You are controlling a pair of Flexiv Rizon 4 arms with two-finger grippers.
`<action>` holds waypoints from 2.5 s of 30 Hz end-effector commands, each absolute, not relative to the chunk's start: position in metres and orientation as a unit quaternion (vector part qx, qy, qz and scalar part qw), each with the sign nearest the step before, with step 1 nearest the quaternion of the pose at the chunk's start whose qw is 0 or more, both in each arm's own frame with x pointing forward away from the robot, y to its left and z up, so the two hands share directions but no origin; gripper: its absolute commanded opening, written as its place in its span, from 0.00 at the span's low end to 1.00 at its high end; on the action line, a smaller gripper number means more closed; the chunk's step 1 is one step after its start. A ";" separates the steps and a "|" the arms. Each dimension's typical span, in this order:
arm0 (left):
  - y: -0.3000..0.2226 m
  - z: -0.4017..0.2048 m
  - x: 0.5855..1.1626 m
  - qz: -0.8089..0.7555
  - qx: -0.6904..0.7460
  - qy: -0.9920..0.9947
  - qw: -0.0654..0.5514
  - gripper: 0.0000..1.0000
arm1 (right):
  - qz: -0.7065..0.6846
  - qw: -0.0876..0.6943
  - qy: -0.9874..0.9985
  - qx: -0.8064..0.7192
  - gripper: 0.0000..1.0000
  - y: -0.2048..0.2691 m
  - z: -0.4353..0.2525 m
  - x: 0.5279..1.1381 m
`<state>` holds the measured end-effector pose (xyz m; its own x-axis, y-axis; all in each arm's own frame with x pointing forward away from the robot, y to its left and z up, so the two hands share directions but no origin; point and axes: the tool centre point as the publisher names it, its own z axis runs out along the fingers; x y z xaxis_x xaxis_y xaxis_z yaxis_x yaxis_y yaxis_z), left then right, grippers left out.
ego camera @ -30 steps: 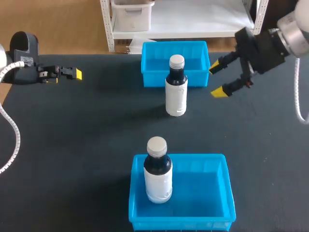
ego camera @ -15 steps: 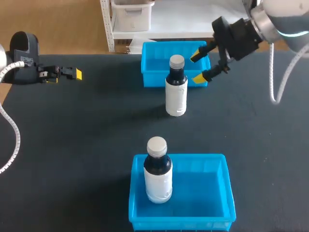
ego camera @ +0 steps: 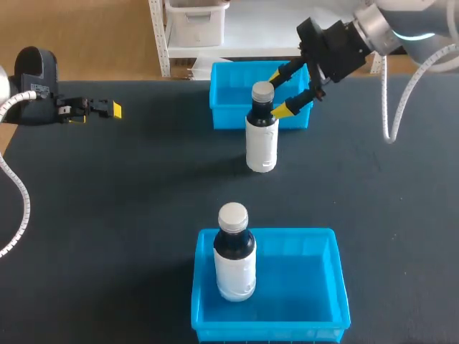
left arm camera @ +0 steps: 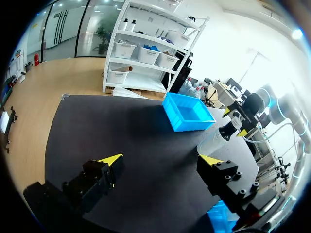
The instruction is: Pick up the bottle, and place it in the far bin if it is heavy, or in the near bin if it is light.
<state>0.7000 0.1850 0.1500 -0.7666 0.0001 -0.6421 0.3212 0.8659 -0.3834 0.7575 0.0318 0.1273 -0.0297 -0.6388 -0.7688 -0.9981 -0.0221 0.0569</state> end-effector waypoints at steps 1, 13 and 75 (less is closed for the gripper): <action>0.185 0.150 0.700 -0.243 0.088 0.908 0.330 1.00 | 0.321 0.281 0.643 -0.636 1.00 0.040 0.125 0.755; 0.185 0.150 0.700 -0.243 0.088 0.908 0.330 1.00 | 0.329 0.278 0.640 -0.636 1.00 0.057 0.122 0.753; 0.185 0.150 0.700 -0.243 0.088 0.908 0.330 1.00 | 0.313 0.315 0.623 -0.644 0.00 0.027 0.195 0.702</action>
